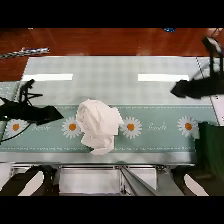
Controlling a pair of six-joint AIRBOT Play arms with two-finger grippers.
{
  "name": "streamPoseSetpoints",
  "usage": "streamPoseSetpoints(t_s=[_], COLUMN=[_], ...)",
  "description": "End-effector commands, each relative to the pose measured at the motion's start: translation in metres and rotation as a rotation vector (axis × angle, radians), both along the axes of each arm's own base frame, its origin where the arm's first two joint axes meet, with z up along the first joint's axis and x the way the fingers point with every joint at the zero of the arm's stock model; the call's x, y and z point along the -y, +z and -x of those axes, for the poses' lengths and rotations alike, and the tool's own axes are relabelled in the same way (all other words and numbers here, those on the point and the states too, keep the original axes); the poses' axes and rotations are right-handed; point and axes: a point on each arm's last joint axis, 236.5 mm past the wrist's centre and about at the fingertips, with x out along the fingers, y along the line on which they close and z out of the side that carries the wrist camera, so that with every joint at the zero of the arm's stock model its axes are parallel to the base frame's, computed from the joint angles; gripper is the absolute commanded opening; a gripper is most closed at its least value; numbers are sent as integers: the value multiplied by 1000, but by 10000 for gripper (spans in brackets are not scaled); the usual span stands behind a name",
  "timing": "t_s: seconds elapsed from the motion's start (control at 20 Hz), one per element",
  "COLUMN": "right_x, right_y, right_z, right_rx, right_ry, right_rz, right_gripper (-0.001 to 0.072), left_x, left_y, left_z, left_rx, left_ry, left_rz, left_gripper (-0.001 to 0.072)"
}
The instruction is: Fold the shirts.
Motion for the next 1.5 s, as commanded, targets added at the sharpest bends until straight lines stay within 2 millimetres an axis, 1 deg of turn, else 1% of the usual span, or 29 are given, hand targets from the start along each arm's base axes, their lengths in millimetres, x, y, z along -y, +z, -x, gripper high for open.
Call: streamPoseSetpoints(t_s=[0.0, 0.05, 0.1, 0.15, 0.25, 0.3, 0.35, 0.45, 0.55, 0.6, 0.65, 0.7, 0.75, 0.85, 0.9, 1.0, 1.2, 1.3, 1.45], right_x=[-8, -24, -34, -44, -65, -73, -80, -93, -105, -110, -115, -121, -128, -146, -151, -156, -173, -188, -209], right_y=[-58, -76, -91, -104, -115, -117, -116, -112, -111, -114, -118, -124, -131, -144, -153, -165, -169, -172, -178], right_z=[64, 83, 100, 115, 130, 131, 130, 123, 119, 121, 123, 124, 123, 117, 110, 97, 62, 49, 30], right_rx=[-69, -119, -176, -234, -283, -285, -275, -243, -227, -243, -262, -282, -300, -320, -321, -336, -322, -324, -356], right_ry=[-114, -98, -83, -68, -32, -25, -20, -28, -32, -29, -18, -10, -6, 1, -1, -7, 68, 153, 193], right_rz=[-194, -248, -271, -290, -335, -348, -353, -371, -389, -391, -388, -381, -384, -405, -408, -393, -363, -365, -397], right_gripper=[408, 408, 408, 408, 408, 408, 408, 408, 407, 407, 408, 408, 408, 407, 407, 407, 407, 407, 407], left_x=[29, 37, 44, 49, 60, 66, 72, 87, 102, 108, 112, 113, 114, 115, 115, 111, 109, 109, 111], left_y=[-42, -49, -53, -54, -53, -56, -61, -74, -80, -81, -81, -80, -76, -66, -62, -57, -52, -52, -50], left_z=[24, 27, 27, 21, 1, -6, -8, -4, 0, 0, -1, -5, -10, -16, -19, -21, -17, -16, -13], left_rx=[-129, -150, -165, -158, -120, -112, -121, -150, -161, -163, -156, -138, -102, -75, -71, -74, -94, -97, -106], left_ry=[20, 44, 66, 87, 139, 154, 159, 130, 86, 58, 34, 12, -25, -55, -60, -56, -58, -61, -69], left_rz=[158, 199, 240, 275, 345, 363, 369, 363, 373, 373, 371, 370, 371, 385, 392, 408, 435, 437, 446], left_gripper=[507, 508, 507, 507, 507, 507, 508, 507, 507, 506, 440, 171, 26, 25, 25, 26, 25, 25, 25])
